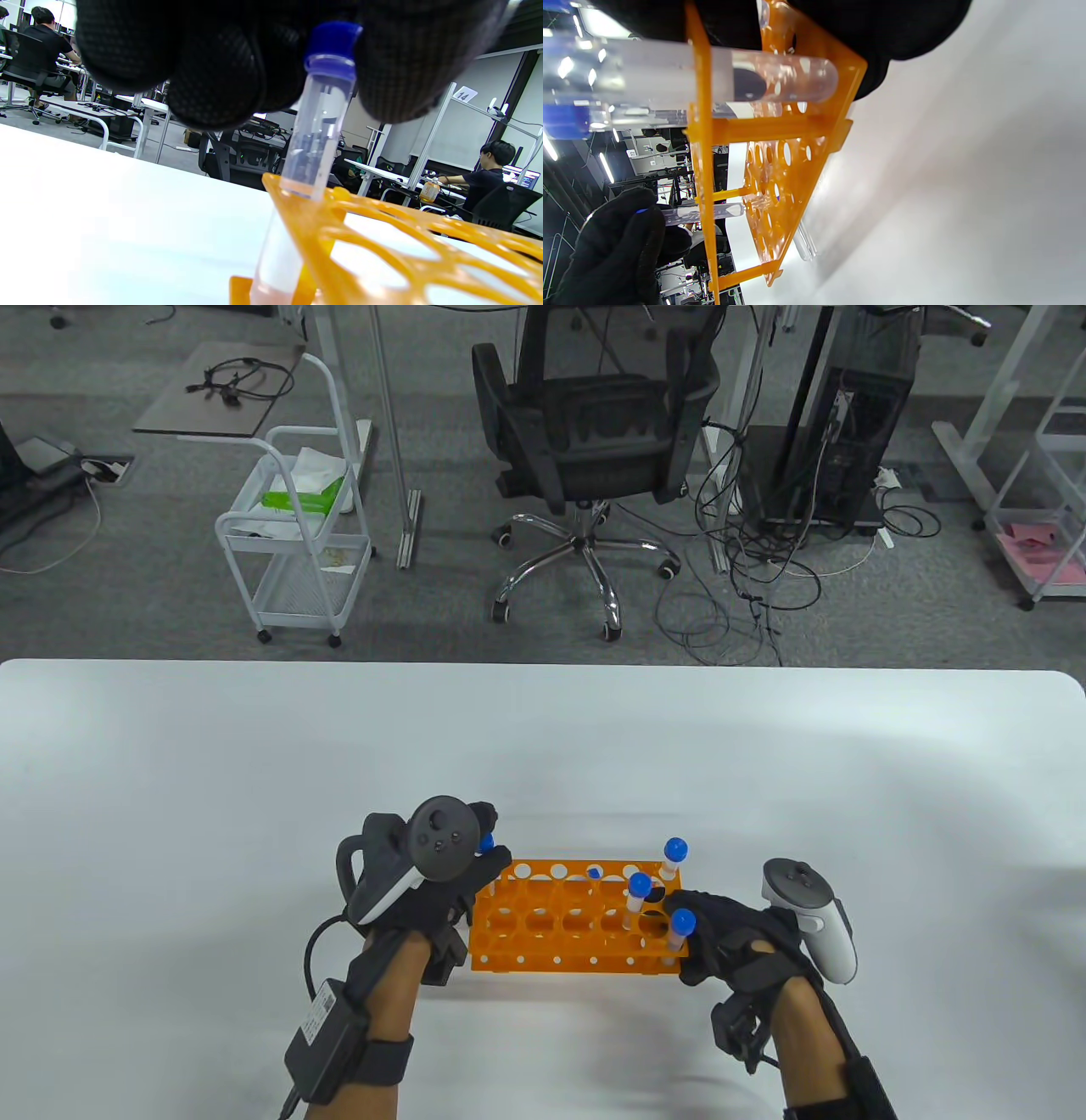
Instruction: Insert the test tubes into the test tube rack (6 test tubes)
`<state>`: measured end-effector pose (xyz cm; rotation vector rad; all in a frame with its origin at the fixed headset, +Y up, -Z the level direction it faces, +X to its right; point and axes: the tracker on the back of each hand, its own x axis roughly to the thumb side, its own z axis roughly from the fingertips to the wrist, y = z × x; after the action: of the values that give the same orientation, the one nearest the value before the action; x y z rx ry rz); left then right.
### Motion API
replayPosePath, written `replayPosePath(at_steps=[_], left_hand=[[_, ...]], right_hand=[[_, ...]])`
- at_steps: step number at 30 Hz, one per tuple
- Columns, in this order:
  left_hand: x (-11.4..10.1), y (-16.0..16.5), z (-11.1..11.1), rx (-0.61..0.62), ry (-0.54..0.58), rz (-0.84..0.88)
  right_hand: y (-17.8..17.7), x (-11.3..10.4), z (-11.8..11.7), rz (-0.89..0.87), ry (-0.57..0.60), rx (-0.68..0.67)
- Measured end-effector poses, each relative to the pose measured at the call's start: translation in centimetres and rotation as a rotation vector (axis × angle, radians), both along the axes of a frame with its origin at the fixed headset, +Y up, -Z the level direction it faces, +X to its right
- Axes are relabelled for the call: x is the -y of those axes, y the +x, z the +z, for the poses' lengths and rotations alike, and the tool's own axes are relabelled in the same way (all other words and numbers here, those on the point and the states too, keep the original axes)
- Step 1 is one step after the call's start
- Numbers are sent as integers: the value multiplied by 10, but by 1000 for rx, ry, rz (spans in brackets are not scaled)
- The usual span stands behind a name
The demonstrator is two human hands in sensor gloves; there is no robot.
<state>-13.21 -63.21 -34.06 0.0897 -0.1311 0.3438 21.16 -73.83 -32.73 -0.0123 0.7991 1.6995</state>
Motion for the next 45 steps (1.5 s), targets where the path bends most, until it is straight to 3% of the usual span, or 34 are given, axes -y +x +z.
replayPosePath(at_steps=[13, 22, 29, 31, 37, 45], left_hand=[[4, -14, -1, -6, -44, 142], [21, -49, -7, -132, -70, 280], [46, -58, -15, -232, -161, 171], [61, -56, -19, -237, -285, 108], [91, -52, -26, -269, -438, 14], [118, -53, -30, -278, -470, -53]], right_hand=[[4, 0, -1, 3, 2, 21], [6, 0, -1, -8, 5, 34], [9, -1, -1, -15, 8, 44], [11, -1, -1, -16, 10, 47], [14, -1, -1, -25, 11, 54], [17, -1, -1, -22, 10, 65]])
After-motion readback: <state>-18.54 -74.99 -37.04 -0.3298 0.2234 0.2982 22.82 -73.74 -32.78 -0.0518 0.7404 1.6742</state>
